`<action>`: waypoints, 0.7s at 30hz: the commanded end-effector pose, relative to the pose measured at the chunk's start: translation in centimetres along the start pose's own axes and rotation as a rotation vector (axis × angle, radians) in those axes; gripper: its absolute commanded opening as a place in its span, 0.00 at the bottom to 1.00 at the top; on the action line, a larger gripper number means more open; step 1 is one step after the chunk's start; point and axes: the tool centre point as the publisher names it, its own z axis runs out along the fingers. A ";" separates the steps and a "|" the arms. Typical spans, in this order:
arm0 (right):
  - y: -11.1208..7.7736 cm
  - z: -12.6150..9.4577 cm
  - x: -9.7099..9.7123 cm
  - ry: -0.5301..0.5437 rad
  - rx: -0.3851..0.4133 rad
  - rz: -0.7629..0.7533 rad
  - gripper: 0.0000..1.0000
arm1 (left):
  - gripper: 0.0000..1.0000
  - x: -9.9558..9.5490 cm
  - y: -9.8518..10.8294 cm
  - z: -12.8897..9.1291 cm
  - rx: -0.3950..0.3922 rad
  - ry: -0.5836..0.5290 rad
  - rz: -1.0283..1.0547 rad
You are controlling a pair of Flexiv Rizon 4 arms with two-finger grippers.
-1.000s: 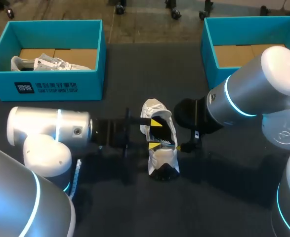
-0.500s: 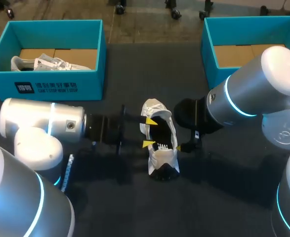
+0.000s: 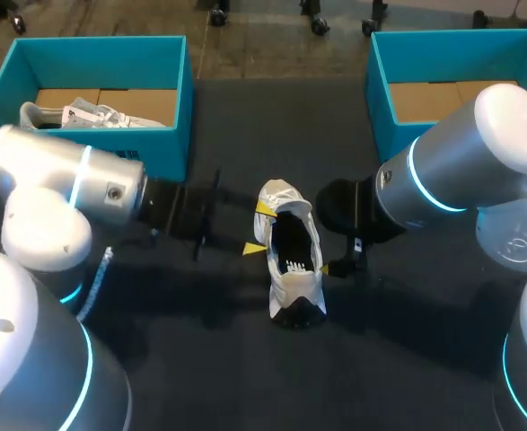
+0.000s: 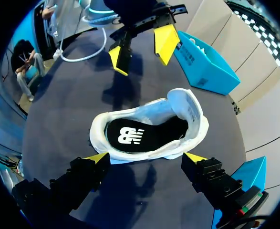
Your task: Take the shoe out of the shoebox, open the shoe tongue, remove and reinsert the insole, then place the shoe into the shoebox
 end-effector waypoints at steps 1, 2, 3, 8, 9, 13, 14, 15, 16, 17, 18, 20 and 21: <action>-0.1 0.0 0.1 -0.001 -0.002 0.001 1.00 | 0.50 -0.9 -0.2 -0.6 -0.005 0.121 0.013; -0.1 0.0 0.1 -0.001 -0.002 0.001 1.00 | 0.54 -1.1 -0.4 -0.7 -0.008 0.140 0.022; -0.4 -0.2 0.1 0.002 0.004 0.021 1.00 | 0.57 -1.3 -0.5 -0.9 -0.009 0.170 0.033; -1.0 -0.9 0.1 -0.005 0.017 0.037 1.00 | 0.69 -2.0 -0.7 -1.3 -0.026 0.246 0.059; -1.0 -1.0 0.1 -0.003 0.023 0.038 1.00 | 0.69 -2.2 -0.7 -1.3 -0.031 0.261 0.074; -1.5 -1.9 0.0 -0.002 0.047 0.039 1.00 | 0.85 -2.7 -0.9 -1.6 -0.042 0.325 0.109; -1.6 -2.1 0.0 -0.002 0.054 0.039 1.00 | 0.90 -2.9 -0.9 -1.7 -0.037 0.341 0.113; -1.7 -2.4 -0.1 0.000 0.061 0.040 1.00 | 0.93 -3.1 -1.0 -1.8 -0.039 0.356 0.117; -1.8 -2.7 -0.2 0.000 0.068 0.039 1.00 | 1.00 -3.3 -1.0 -1.9 -0.045 0.372 0.132; -1.9 -2.9 -0.2 0.001 0.076 0.037 1.00 | 1.00 -3.6 -1.1 -2.0 -0.042 0.384 0.144; -2.1 -3.1 -0.3 0.004 0.083 0.035 1.00 | 1.00 -3.9 -1.1 -2.1 -0.047 0.394 0.144; -2.2 -3.6 -0.5 0.009 0.092 0.033 1.00 | 1.00 -4.3 -1.3 -2.2 -0.050 0.419 0.168; -2.3 -3.8 -0.5 0.010 0.094 0.033 1.00 | 1.00 -4.5 -1.3 -2.3 -0.047 0.443 0.169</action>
